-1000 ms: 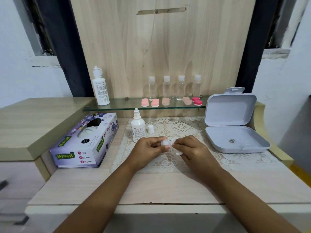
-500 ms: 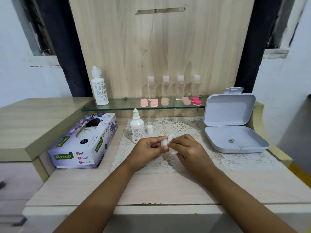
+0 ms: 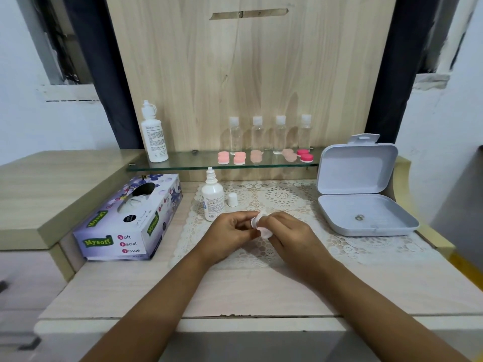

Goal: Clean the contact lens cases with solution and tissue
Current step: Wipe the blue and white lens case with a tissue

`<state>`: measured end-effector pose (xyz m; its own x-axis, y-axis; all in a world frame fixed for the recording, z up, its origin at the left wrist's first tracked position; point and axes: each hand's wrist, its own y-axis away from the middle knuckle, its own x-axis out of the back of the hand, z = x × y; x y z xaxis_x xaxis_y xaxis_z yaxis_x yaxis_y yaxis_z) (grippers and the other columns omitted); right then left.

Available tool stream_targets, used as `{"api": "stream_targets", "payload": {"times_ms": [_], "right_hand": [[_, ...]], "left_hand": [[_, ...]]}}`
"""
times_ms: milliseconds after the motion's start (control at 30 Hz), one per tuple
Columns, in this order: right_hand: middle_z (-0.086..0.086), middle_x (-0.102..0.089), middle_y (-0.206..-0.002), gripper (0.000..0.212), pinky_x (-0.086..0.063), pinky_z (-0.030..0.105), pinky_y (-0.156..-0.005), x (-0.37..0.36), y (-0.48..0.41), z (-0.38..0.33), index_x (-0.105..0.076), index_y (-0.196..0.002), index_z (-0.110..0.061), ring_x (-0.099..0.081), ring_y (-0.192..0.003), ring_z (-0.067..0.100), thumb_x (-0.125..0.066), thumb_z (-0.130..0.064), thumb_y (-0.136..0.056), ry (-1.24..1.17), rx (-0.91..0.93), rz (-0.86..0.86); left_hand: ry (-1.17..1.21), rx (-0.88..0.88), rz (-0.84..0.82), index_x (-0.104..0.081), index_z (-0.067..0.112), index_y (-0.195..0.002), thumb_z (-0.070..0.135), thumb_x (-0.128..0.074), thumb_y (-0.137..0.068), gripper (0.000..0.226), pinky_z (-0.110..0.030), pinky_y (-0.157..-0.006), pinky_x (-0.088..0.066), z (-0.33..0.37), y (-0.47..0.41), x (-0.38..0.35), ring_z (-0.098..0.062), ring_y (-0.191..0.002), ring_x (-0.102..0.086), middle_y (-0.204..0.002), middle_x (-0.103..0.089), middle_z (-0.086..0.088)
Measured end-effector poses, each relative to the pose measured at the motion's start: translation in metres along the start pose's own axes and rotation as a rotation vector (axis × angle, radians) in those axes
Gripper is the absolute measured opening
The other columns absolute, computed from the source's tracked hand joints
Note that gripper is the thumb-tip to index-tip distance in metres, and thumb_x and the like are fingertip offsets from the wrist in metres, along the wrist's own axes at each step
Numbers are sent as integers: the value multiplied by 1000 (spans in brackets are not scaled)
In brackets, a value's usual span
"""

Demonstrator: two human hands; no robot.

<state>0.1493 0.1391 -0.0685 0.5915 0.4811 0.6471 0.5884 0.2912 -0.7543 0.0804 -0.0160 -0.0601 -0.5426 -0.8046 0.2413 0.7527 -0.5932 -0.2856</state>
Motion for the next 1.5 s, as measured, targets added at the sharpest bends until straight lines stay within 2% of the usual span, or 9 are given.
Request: {"api": "stream_targets", "payload": {"times_ms": [200, 367, 533, 800, 967, 1067, 1233, 1400, 1500], "right_hand": [[11, -64, -78, 20, -52, 32, -56, 7, -5, -1, -63, -87, -4, -63, -75, 25, -46, -15, -83, 45, -60, 70], [9, -68, -89, 37, -54, 30, -70, 5, -3, -10, -64, -94, -4, -63, -87, 22, -29, -18, -98, 39, 119, 27], [10, -69, -93, 23, -50, 28, -77, -5, -4, 6, -69, -94, -1, -60, -87, 22, -50, -3, -81, 61, 54, 92], [12, -68, -100, 24, -53, 32, -79, -5, 0, 5, -68, -99, 2, -64, -91, 25, -52, -6, -85, 106, 173, -36], [9, -69, -96, 28, -55, 30, -76, -2, -4, 6, -70, -95, -1, -65, -86, 24, -46, -8, -83, 75, 105, 22], [10, -69, -99, 27, -55, 32, -78, -3, -2, 5, -70, -96, 0, -65, -90, 24, -47, -6, -84, 75, 138, -13], [13, -69, -92, 29, -57, 34, -66, 0, -3, 11, -70, -92, 2, -66, -82, 27, -44, -6, -81, 151, 63, 55], [12, -69, -93, 28, -57, 32, -67, 0, 3, 9, -70, -94, 2, -65, -83, 27, -44, -5, -84, 175, 101, -9], [13, -70, -92, 22, -57, 33, -65, 4, 1, 14, -70, -92, 3, -66, -81, 28, -53, 0, -80, 202, 43, 37]], "left_hand": [[58, -2, -7, -68, 21, -99, -2, -67, -80, 31, -15, -73, -50, 1, 1, -1, -4, -84, -65, -86, -73, 4], [36, -7, -28, -68, 22, -99, -6, -63, -81, 34, -13, -75, -47, 2, 1, -1, 0, -82, -64, -81, -72, 9], [37, -7, 4, -68, 17, -104, -3, -65, -82, 30, -14, -75, -47, 0, 1, 0, -2, -83, -64, -83, -71, 1], [70, -15, -12, -69, 23, -98, -4, -64, -82, 32, -14, -77, -47, 2, 2, -1, -3, -86, -64, -86, -72, 2], [84, 1, -14, -68, 17, -105, 0, -66, -81, 28, -16, -78, -49, 1, 2, -1, -4, -88, -65, -89, -73, 5], [80, 10, 4, -68, 22, -102, -1, -66, -80, 31, -16, -79, -48, 1, 2, -1, -4, -89, -66, -89, -73, 6], [92, 65, 90, -68, 18, -103, -2, -69, -78, 32, -10, -64, -45, 4, 1, -2, 2, -71, -60, -80, -72, 0], [116, 62, 110, -74, 38, -84, 1, -71, -77, 37, -28, -77, -43, 3, 0, 0, -16, -81, -54, -85, -71, -8], [109, 62, 110, -73, 45, -82, 4, -72, -76, 41, -34, -77, -39, 4, 0, 0, -21, -83, -48, -86, -67, -11]]}}
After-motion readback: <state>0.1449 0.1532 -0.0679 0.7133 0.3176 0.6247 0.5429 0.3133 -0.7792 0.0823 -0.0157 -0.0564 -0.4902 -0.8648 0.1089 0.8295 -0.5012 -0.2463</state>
